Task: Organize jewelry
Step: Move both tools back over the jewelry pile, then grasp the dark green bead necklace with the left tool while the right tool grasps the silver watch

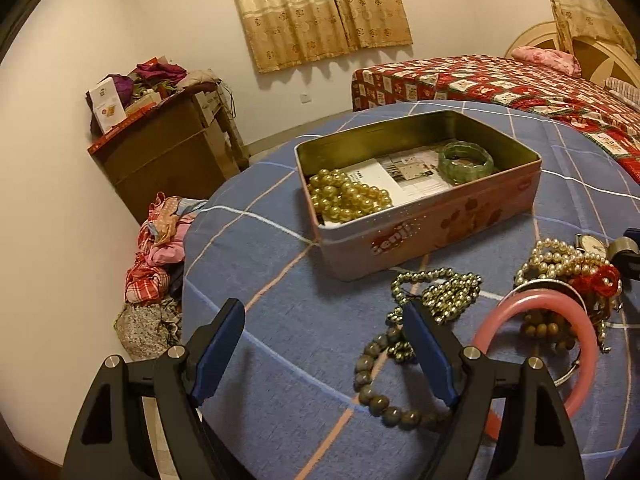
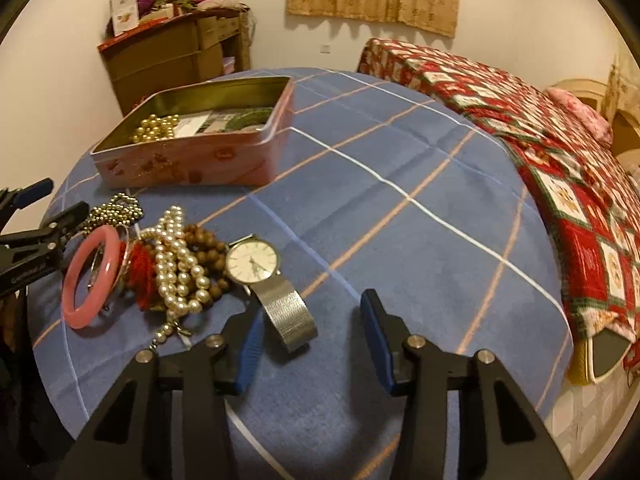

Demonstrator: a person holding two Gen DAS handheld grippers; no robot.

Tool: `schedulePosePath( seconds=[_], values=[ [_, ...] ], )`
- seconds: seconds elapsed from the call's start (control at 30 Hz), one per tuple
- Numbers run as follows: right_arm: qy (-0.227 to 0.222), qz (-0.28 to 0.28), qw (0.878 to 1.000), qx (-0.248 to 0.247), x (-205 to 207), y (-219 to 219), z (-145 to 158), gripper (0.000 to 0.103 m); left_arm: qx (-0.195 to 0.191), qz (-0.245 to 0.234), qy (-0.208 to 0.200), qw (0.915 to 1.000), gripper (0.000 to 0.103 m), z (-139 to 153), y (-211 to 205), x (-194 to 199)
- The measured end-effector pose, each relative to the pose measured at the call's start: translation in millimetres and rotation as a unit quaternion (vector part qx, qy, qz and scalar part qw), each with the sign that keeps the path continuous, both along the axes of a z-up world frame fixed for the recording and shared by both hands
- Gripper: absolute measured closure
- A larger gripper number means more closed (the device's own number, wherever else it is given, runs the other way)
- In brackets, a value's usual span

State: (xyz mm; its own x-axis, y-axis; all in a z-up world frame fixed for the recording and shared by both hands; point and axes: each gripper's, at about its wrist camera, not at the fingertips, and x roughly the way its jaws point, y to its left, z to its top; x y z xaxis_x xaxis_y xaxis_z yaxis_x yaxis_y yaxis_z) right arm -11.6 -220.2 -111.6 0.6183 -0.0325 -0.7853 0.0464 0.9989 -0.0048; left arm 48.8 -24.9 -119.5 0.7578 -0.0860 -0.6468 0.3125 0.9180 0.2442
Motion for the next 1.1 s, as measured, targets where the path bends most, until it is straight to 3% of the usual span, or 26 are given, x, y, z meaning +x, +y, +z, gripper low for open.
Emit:
schedulePosePath(
  seconds=[0.07, 0.17, 0.6, 0.8, 0.87, 0.93, 0.97, 1.1],
  values=[
    [-0.002, 0.006, 1.0, 0.002, 4, 1, 0, 0.07, 0.0, -0.006, -0.001, 1.0, 0.022, 1, -4, 2],
    [-0.006, 0.008, 1.0, -0.004, 8, 5, -1, 0.078, -0.001, -0.018, 0.002, 0.9998, 0.022, 1, -12, 5],
    [-0.026, 0.001, 1.0, -0.006, 9, 5, -3, 0.078, -0.016, -0.046, 0.001, 0.9988, 0.022, 14, -28, -2],
    [-0.03, 0.0, 0.999, -0.014, 9, 7, -3, 0.078, -0.002, -0.063, 0.025, 0.9977, 0.024, -1, -40, 4],
    [-0.03, 0.0, 0.999, -0.018, 9, 8, -4, 0.078, -0.005, -0.069, 0.037, 0.9969, 0.044, -4, -40, 7],
    [-0.03, 0.0, 0.999, -0.02, 10, 8, -4, 0.078, -0.014, -0.073, 0.048, 0.9961, 0.052, -5, -39, 8],
    [-0.03, 0.0, 0.999, -0.02, 10, 8, -4, 0.078, -0.017, -0.077, 0.06, 0.995, 0.07, -7, -40, 9],
    [-0.034, 0.003, 0.999, -0.022, 8, 9, -4, 0.081, -0.044, -0.09, 0.071, 0.9924, 0.093, -5, -36, 6]
  ],
)
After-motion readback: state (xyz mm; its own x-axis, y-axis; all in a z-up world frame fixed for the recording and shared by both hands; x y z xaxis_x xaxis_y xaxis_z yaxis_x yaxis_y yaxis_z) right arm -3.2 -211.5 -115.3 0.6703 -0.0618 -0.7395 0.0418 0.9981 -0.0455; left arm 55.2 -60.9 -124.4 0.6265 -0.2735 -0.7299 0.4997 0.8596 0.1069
